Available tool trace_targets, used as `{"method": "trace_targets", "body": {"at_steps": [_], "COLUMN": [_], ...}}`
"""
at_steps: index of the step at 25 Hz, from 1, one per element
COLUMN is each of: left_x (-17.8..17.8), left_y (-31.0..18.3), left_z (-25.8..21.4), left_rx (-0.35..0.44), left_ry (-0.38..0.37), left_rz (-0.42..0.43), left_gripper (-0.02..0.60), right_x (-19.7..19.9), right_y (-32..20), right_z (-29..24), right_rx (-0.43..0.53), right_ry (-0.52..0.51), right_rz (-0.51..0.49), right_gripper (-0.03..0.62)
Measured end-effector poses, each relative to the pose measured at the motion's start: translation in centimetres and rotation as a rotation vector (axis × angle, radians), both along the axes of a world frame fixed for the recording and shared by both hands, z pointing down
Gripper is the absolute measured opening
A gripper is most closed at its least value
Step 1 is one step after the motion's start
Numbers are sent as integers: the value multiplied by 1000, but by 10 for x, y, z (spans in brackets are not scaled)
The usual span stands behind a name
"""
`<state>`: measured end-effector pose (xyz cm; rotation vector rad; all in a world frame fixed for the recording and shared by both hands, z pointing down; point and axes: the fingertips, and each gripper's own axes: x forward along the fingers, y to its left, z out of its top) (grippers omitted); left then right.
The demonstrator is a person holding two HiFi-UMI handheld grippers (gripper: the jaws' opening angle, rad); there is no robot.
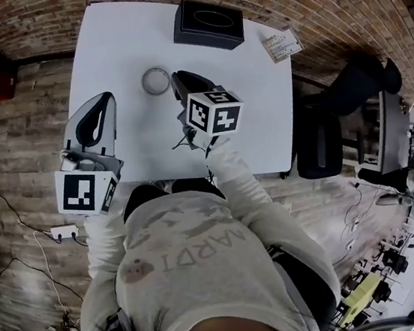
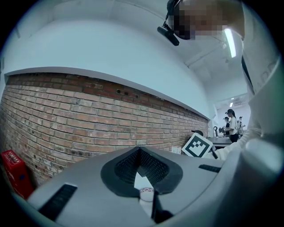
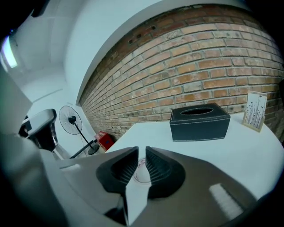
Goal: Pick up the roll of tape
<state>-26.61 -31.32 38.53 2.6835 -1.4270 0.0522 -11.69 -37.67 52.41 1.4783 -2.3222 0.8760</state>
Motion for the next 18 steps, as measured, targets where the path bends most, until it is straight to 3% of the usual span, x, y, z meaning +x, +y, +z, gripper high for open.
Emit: {"method": "trace_targets", "body": {"at_steps": [18], "left_x": [-25], "left_y": [-15], "left_z": [28], "left_rx": [-58], "left_ry": [3], "left_rz": [11], "left_gripper": [6], "right_x": [2], "right_y": [-28], "right_z": [95], "right_rx": [-234], "right_ry": [156], "right_rz": [57], "right_gripper": [132]}}
